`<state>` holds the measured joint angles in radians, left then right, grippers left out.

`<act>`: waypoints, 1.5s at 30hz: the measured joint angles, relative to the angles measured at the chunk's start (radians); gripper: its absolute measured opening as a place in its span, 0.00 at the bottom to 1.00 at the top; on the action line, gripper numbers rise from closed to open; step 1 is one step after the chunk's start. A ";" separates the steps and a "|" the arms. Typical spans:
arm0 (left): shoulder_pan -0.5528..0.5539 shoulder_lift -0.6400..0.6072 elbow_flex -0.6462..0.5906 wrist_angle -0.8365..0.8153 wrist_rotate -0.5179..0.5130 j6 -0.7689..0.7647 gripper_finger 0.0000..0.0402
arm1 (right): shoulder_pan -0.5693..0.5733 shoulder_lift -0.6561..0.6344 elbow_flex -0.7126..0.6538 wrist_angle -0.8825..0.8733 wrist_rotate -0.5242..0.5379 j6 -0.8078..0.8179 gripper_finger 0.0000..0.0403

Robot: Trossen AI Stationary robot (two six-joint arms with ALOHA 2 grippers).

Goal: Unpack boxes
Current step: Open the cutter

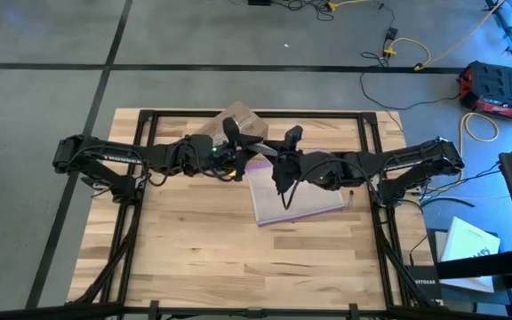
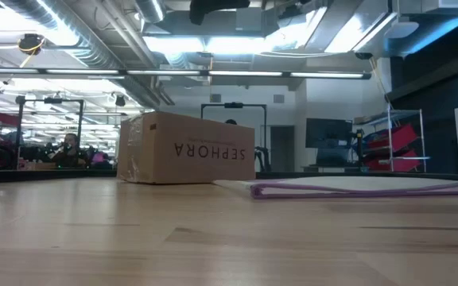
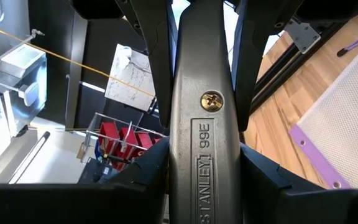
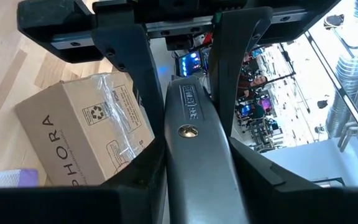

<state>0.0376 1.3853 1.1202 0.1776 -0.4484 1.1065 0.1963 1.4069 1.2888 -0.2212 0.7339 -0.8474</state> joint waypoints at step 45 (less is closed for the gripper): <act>0.025 0.002 -0.005 0.027 -0.061 0.002 0.50 | 0.058 -0.042 0.003 -0.108 0.100 0.048 0.28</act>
<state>0.0630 1.3871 1.1152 0.2048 -0.5094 1.1084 0.2543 1.3648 1.2919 -0.3294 0.8335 -0.7998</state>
